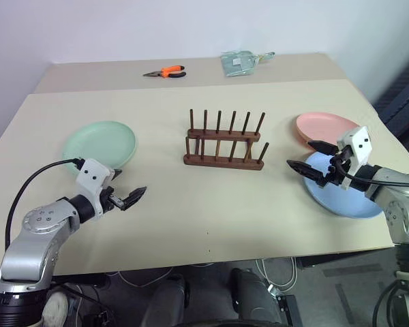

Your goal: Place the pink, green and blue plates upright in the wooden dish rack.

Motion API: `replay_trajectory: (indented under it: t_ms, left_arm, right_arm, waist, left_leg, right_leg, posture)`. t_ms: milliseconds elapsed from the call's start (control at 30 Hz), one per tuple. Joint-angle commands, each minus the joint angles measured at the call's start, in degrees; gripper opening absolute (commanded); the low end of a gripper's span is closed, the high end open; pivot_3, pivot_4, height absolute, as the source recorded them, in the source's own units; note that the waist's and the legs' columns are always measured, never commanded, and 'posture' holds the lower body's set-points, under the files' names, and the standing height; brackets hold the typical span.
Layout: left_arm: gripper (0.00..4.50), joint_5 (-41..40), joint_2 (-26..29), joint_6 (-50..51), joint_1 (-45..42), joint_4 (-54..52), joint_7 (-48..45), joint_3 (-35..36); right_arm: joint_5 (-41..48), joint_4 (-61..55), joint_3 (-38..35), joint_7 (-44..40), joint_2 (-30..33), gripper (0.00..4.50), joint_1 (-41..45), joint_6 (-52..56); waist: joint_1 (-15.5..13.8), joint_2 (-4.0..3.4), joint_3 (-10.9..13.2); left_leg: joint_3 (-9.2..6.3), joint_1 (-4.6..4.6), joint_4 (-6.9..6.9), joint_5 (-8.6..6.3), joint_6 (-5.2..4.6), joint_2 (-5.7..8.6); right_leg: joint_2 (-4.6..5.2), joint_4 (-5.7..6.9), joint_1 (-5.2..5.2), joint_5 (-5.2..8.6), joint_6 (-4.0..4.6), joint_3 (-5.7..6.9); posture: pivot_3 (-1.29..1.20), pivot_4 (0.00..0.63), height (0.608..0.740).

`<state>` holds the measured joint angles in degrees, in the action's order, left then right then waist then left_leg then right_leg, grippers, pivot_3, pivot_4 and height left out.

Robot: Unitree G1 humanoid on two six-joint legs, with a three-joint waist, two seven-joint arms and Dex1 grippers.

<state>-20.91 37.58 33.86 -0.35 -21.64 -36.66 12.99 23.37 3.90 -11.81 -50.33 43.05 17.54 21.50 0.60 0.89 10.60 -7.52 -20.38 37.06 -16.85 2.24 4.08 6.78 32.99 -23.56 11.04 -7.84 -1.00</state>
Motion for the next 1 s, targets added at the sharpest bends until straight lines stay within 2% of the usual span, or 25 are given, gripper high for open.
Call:
replay_trajectory:
  t_ms: [33,267,433,567,633,800,900,1000]
  left_arm:
    - [4.50,-0.56,-0.24,-0.15,-0.32,-2.04,1.03,0.92]
    - [4.50,-0.33,-1.34,0.02,-1.67,-2.37,1.74,-1.77]
    - [4.50,0.93,-0.54,-2.20,-6.75,3.96,-2.47,-6.90]
    - [4.50,6.42,1.12,-8.80,-16.16,17.14,-10.44,-15.66]
    - [4.50,9.14,-0.45,-13.49,-23.01,26.71,-14.28,-19.88]
    - [4.50,14.26,-8.58,-24.64,-40.33,53.12,-21.93,-26.33]
    - [4.50,16.70,-12.61,-30.21,-46.80,64.96,-24.93,-27.77]
    - [4.50,19.62,-17.39,-35.05,-52.08,75.96,-23.41,-28.34]
  right_arm:
    - [-0.72,1.29,-0.43,0.26,-0.32,4.45,2.46,-2.19]
    - [-2.41,3.84,0.79,0.15,-0.93,4.45,4.84,-4.59]
    - [-0.60,-1.41,0.45,-0.94,0.26,4.45,0.21,-0.38]
    - [0.72,-10.37,-1.37,1.44,-0.09,4.45,-5.85,2.68]
    - [1.23,-14.79,-2.26,3.63,-0.87,4.45,-8.57,4.11]
    - [2.34,-24.95,-4.13,8.15,-3.05,4.45,-16.10,7.03]
    - [2.85,-28.70,-5.22,10.24,-3.86,4.45,-18.79,8.16]
    - [2.87,-31.29,-6.26,12.14,-4.82,4.45,-21.51,8.30]
  waist:
    - [0.02,0.00,0.00]
    - [-0.04,0.00,0.00]
    - [-0.36,0.00,0.00]
    - [-0.85,-0.02,0.00]
    - [-1.16,-0.02,0.00]
    - [-1.56,0.09,-0.02]
    - [-1.37,0.12,-0.02]
    - [-1.32,0.14,-0.03]
  left_leg:
    - [0.00,0.00,0.00,0.00,0.00,0.00]
    - [0.00,0.00,-0.01,0.00,0.00,0.01]
    - [-0.03,0.00,0.02,0.00,0.00,0.04]
    - [-0.03,-0.01,0.01,0.01,0.00,0.05]
    - [0.01,0.00,0.04,0.01,0.00,0.06]
    - [-0.02,-0.06,0.10,0.01,-0.01,0.09]
    - [-0.02,-0.12,0.10,-0.02,-0.06,0.12]
    - [0.05,-0.06,0.09,-0.06,-0.13,0.10]
  right_leg:
    - [0.00,0.00,0.00,0.00,0.00,0.00]
    - [-0.01,0.01,0.00,-0.01,0.01,0.01]
    - [-0.01,0.01,0.03,-0.01,0.01,0.02]
    - [-0.02,0.04,0.01,-0.01,0.01,0.02]
    - [-0.03,0.04,0.00,-0.01,0.01,0.02]
    - [-0.03,-0.01,0.02,-0.03,-0.05,0.05]
    - [-0.01,-0.07,0.02,-0.11,-0.23,0.05]
    - [0.00,-0.06,0.02,-0.09,-0.28,0.04]
  posture:
    - [0.00,0.150,0.740]
    - [0.00,0.150,0.740]
    - [0.00,0.150,0.740]
    - [0.00,0.150,0.740]
    - [0.00,0.150,0.740]
    - [0.00,0.150,0.740]
    - [0.00,0.150,0.740]
    - [0.00,0.150,0.740]
